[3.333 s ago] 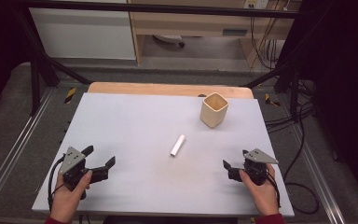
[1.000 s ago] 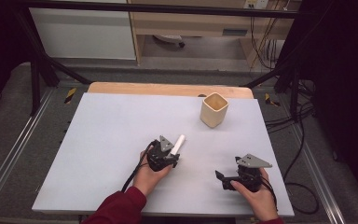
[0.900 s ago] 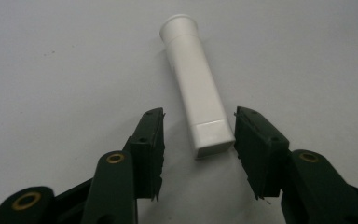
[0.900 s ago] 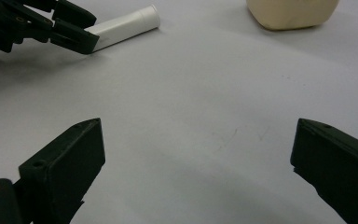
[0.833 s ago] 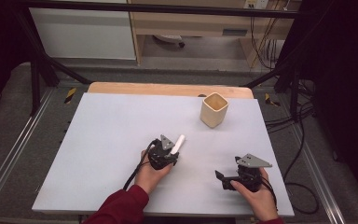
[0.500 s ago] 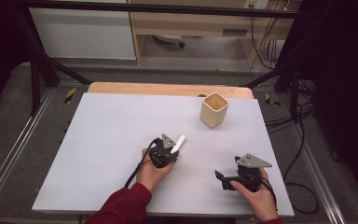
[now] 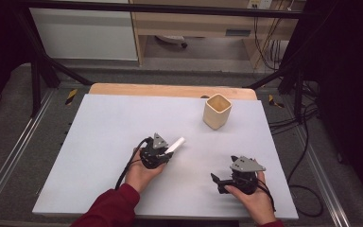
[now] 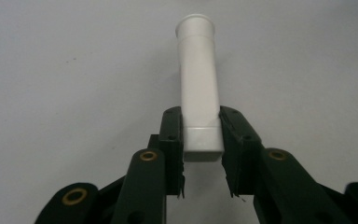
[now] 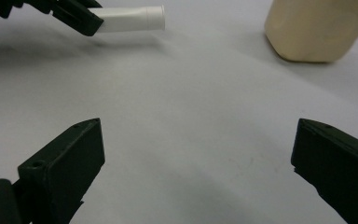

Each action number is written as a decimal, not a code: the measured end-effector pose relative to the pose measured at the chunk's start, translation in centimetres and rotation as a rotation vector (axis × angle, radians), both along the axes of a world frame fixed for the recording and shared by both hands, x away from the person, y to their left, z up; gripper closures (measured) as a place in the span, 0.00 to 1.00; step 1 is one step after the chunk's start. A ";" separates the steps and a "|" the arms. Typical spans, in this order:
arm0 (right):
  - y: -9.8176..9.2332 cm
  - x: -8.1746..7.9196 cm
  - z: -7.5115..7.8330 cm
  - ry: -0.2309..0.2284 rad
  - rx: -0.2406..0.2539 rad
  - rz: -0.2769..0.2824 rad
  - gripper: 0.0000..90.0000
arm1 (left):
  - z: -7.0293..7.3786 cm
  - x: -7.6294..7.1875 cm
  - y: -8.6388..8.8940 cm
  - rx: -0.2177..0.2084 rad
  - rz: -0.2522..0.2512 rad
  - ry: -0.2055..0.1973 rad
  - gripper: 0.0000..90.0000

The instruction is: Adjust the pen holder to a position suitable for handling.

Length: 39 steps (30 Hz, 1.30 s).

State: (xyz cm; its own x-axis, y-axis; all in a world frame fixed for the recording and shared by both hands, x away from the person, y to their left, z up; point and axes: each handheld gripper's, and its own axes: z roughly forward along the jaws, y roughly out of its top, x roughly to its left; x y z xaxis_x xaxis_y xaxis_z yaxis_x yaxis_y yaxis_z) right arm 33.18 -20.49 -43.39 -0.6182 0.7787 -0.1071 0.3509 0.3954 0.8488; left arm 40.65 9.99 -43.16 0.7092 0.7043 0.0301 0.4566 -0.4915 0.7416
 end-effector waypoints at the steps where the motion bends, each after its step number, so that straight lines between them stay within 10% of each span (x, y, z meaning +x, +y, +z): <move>1: 0.0 0.0 0.0 0.000 0.000 0.000 0.04 | 0.2 -0.1 0.3 0.008 -0.015 0.005 0.79; 8: 4.2 1.4 0.7 -0.128 -0.180 0.075 0.05 | 0.7 -1.7 2.0 0.049 -0.096 0.013 0.79; 39: 10.5 0.7 -0.9 -0.302 -0.419 0.244 0.26 | 1.8 -3.4 3.0 -0.009 -0.157 0.066 0.79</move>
State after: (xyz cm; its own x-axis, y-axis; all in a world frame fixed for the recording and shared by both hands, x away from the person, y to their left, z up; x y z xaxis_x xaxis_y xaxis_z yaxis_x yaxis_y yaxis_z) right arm 33.91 -9.98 -44.25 -0.6689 0.4700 -0.5759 -0.0269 0.7589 0.6506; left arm 37.24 12.99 -41.36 0.8108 0.5847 -0.0257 0.4223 -0.5541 0.7174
